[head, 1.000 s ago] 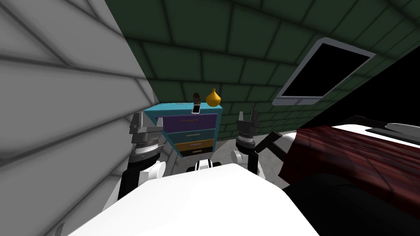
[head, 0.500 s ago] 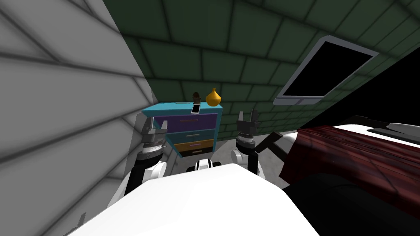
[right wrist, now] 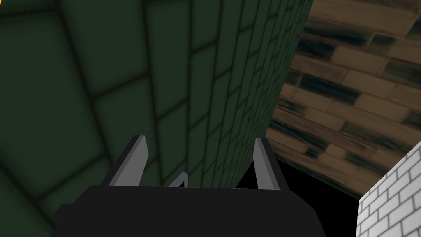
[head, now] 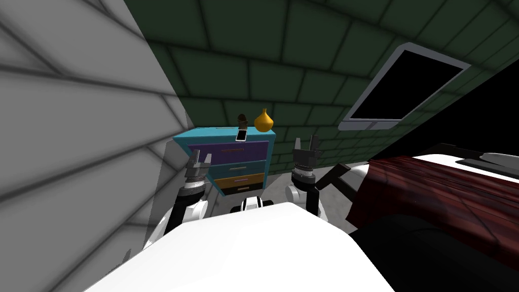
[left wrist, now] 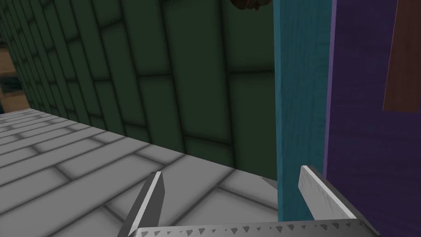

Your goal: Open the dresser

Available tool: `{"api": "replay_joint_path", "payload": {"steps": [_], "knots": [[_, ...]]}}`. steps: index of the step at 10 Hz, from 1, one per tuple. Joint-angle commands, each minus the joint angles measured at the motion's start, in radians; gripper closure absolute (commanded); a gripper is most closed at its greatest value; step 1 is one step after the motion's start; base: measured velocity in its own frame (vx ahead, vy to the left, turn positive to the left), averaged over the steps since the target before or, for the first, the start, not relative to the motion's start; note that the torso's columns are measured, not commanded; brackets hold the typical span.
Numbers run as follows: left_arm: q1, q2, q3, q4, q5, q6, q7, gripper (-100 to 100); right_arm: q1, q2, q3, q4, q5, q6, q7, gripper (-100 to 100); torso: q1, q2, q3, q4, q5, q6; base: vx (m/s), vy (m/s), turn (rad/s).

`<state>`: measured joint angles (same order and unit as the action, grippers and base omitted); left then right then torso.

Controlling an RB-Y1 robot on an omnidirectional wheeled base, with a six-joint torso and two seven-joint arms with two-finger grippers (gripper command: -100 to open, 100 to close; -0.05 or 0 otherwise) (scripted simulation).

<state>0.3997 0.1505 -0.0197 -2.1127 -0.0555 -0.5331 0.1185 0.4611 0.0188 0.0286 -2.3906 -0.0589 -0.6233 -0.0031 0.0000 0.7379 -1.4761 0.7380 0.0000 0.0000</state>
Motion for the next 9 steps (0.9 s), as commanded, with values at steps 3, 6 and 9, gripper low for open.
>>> {"api": "replay_joint_path", "payload": {"steps": [3,6,9], "knots": [[-0.014,0.016,0.001,0.105,0.001,-0.034,-0.007,-100,0.0,0.0,0.0,0.0,0.0,0.0,0.0,0,0.0,0.0,0.0,0.0,0.0,0.0,0.02,-0.003,-0.001],[-0.029,0.028,0.003,0.18,0.001,-0.06,-0.013,-100,0.0,0.0,0.0,0.0,0.0,0.0,0.0,0,0.0,0.0,0.0,0.0,0.0,0.0,0.016,-0.001,-0.001],[-0.045,0.035,0.004,0.262,0.002,-0.086,-0.019,-100,0.0,0.0,0.0,0.0,0.0,0.0,0.0,0,0.0,0.0,0.0,0.0,0.0,0.0,0.023,-0.005,-0.001]]}}
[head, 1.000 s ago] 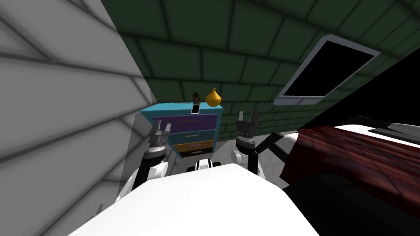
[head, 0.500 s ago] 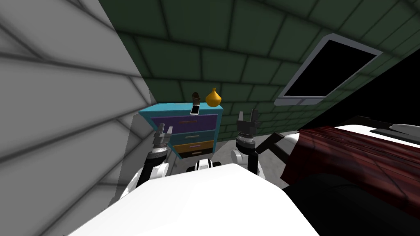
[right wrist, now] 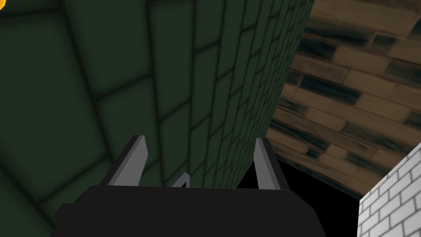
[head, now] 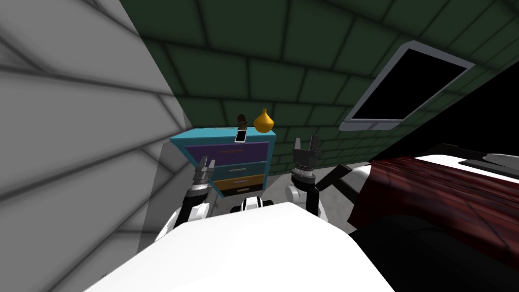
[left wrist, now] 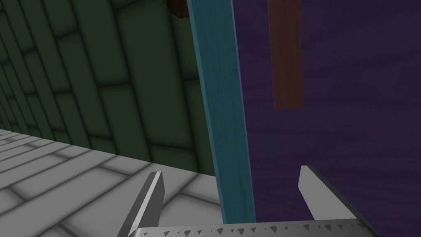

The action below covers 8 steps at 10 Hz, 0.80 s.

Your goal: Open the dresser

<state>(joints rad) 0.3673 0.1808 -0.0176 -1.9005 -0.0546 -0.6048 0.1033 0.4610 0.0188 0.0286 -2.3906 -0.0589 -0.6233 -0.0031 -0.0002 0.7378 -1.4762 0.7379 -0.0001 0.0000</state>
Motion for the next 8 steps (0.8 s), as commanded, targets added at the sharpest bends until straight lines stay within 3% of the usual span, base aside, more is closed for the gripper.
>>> {"api": "replay_joint_path", "payload": {"steps": [1,8], "knots": [[-0.013,0.004,0.002,0.061,0.001,-0.015,-0.004,-100,0.0,0.0,0.0,0.0,0.0,0.0,0.0,0,0.0,0.0,0.0,0.0,0.0,0.0,0.016,-0.004,-0.001],[-0.056,0.008,0.005,0.294,0.002,-0.085,-0.02,-100,0.0,0.0,0.0,0.0,0.0,0.0,0.0,0,0.0,0.0,0.0,0.0,0.0,0.0,0.027,-0.003,-0.001]]}}
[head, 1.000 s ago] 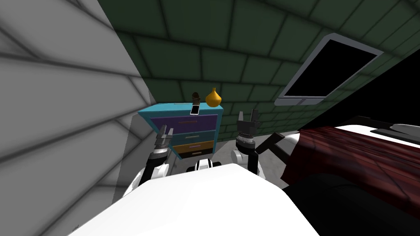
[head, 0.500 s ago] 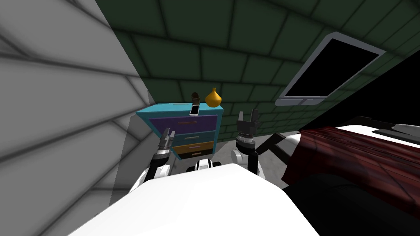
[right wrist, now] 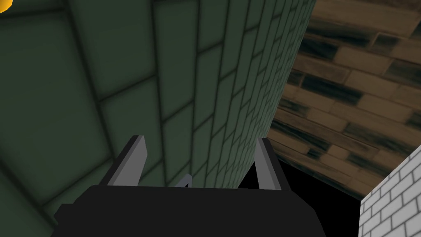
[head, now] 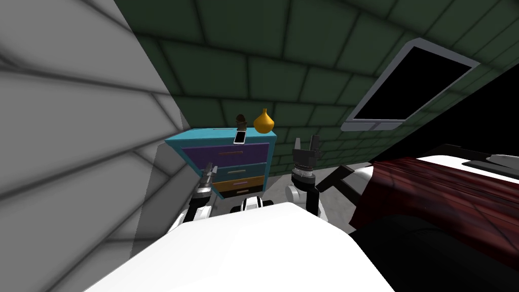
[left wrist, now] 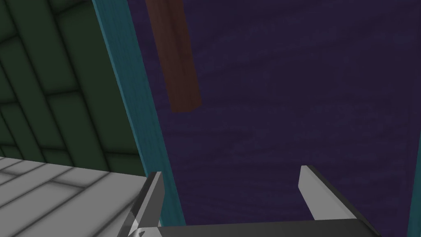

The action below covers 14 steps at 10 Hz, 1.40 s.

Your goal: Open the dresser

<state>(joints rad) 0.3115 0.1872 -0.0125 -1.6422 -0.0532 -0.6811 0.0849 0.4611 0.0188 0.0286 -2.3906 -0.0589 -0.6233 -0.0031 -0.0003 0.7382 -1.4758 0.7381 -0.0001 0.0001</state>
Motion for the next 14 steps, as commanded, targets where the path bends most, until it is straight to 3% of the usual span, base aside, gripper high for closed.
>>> {"api": "replay_joint_path", "payload": {"steps": [1,9,14], "knots": [[-0.009,0.0,0.001,0.075,0.001,-0.023,-0.005,-100,0.0,0.0,0.0,0.0,0.0,0.0,0.0,0,0.0,0.0,0.0,0.0,0.0,0.0,0.018,-0.004,0.0],[-0.051,-0.012,0.004,0.296,0.002,-0.09,-0.022,-100,0.0,0.0,0.0,0.0,0.0,0.0,0.0,0,0.0,0.0,0.0,0.0,0.0,0.0,0.021,-0.003,-0.001],[-0.066,-0.02,0.006,0.394,0.002,-0.115,-0.028,-100,0.0,0.0,0.0,0.0,0.0,0.0,0.0,0,0.0,0.0,0.0,0.0,0.0,0.0,0.018,-0.003,-0.001]]}}
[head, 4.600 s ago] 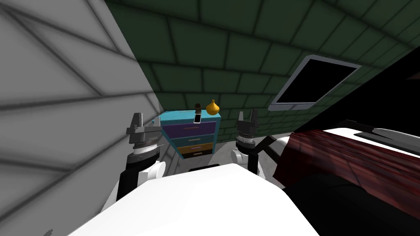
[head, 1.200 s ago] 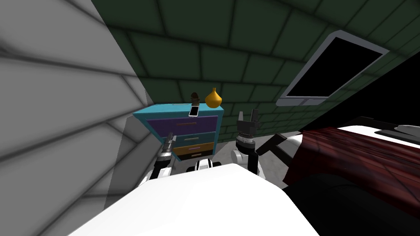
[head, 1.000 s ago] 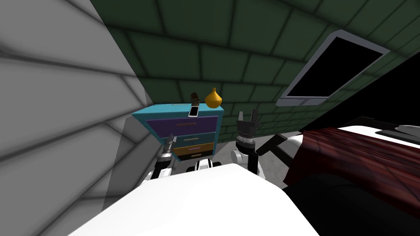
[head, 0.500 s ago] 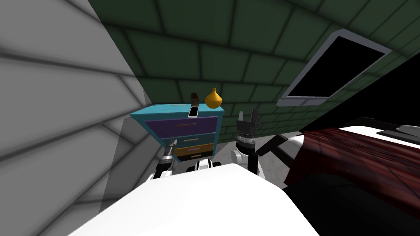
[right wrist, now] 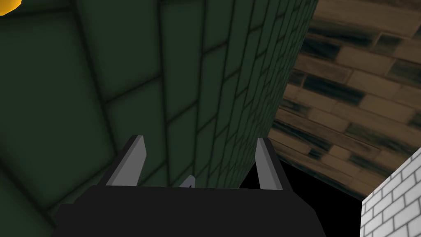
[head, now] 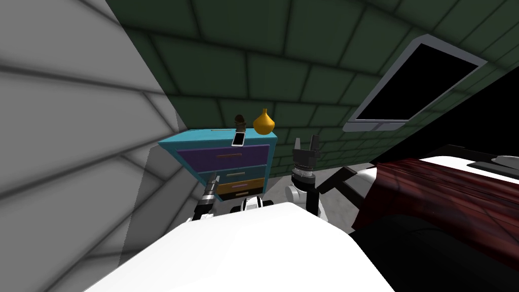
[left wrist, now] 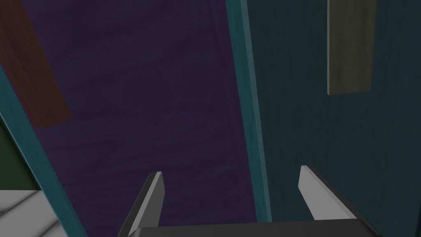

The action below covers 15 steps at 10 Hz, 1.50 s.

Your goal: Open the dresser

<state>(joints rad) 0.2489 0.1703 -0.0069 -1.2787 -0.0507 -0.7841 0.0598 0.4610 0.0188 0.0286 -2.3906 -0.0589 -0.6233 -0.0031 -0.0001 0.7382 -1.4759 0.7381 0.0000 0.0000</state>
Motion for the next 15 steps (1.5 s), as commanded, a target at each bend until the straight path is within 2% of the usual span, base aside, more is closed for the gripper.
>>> {"api": "replay_joint_path", "payload": {"steps": [1,6,7,8,10,11,13,14,15], "knots": [[-0.011,-0.009,0.001,0.069,0.0,-0.023,-0.005,-100,0.0,0.0,0.0,0.0,0.0,0.0,0.0,0,0.0,0.0,0.0,0.0,0.0,0.0,0.016,-0.002,0.0],[-0.041,-0.064,0.003,0.231,0.001,-0.071,-0.017,-100,0.0,0.0,0.0,0.0,0.0,0.0,0.0,0,0.0,0.0,0.0,0.0,0.0,0.0,0.027,-0.003,-0.001],[-0.049,-0.1,0.004,0.278,0.001,-0.085,-0.02,-100,0.0,0.0,0.0,0.0,0.0,0.0,0.0,0,0.0,0.0,0.0,0.0,0.0,0.0,0.026,-0.004,-0.001],[-0.053,-0.122,0.004,0.296,0.001,-0.091,-0.022,-100,0.0,0.0,0.0,0.0,0.0,0.0,0.0,0,0.0,0.0,0.0,0.0,0.0,0.0,0.024,-0.005,-0.003],[-0.057,-0.163,0.004,0.32,0.001,-0.098,-0.023,-100,0.0,0.0,0.0,0.0,0.0,0.0,0.0,0,0.0,0.0,0.0,0.0,0.0,0.0,0.013,-0.003,0.0],[-0.053,-0.149,0.004,0.312,0.001,-0.097,-0.022,-100,0.0,0.0,0.0,0.0,0.0,0.0,0.0,0,0.0,0.0,0.0,0.0,0.0,0.0,0.0,0.0,0.0],[-0.079,-0.149,0.008,0.292,0.004,-0.052,-0.021,-100,0.0,0.0,0.0,0.0,0.0,0.0,0.0,0,0.0,-0.001,-0.001,0.0,0.0,0.0,0.033,-0.002,0.005],[-0.074,-0.149,0.007,0.298,0.004,-0.064,-0.021,-100,0.0,0.0,0.0,0.0,0.0,0.0,0.0,0,0.0,-0.002,-0.001,-0.001,0.0,0.0,0.018,-0.001,0.0],[-0.055,-0.151,0.004,0.31,0.002,-0.092,-0.021,100,0.0,0.0,0.0,0.0,0.0,0.0,0.0,0,0.0,0.0,0.0,0.0,0.0,0.0,-0.019,0.0,-0.006]]}}
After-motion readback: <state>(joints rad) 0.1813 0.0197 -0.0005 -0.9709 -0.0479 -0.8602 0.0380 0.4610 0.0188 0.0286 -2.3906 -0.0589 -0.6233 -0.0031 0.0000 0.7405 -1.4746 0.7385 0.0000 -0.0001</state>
